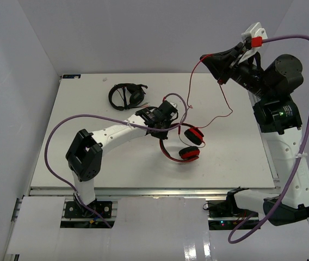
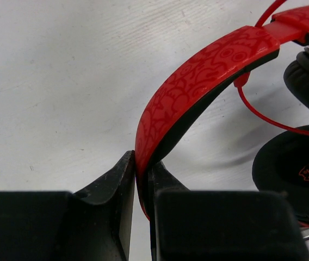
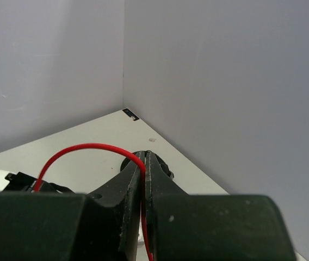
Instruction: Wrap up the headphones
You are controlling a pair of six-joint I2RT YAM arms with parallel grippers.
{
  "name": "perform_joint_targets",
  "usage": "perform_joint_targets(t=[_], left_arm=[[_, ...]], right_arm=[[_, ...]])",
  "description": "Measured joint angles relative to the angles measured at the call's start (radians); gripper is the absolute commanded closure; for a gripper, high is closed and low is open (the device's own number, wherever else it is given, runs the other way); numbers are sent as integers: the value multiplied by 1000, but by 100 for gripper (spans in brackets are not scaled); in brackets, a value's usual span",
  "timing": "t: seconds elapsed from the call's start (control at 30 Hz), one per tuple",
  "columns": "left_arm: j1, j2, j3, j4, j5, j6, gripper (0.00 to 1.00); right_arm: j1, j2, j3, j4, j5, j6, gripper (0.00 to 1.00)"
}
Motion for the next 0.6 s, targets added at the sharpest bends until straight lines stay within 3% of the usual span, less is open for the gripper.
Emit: perform_joint_targets(t=[0.17, 0.4, 0.6], left_arm=[[2, 2, -2, 0, -72, -52, 100], [72, 40, -49, 37, -129, -79, 100], [128, 49, -40, 70, -151, -85, 100]], right_arm=[[7, 6, 19, -18, -2, -1, 92], [10, 28, 170, -36, -32, 6, 92], [10, -9, 159, -46, -93, 37, 92]])
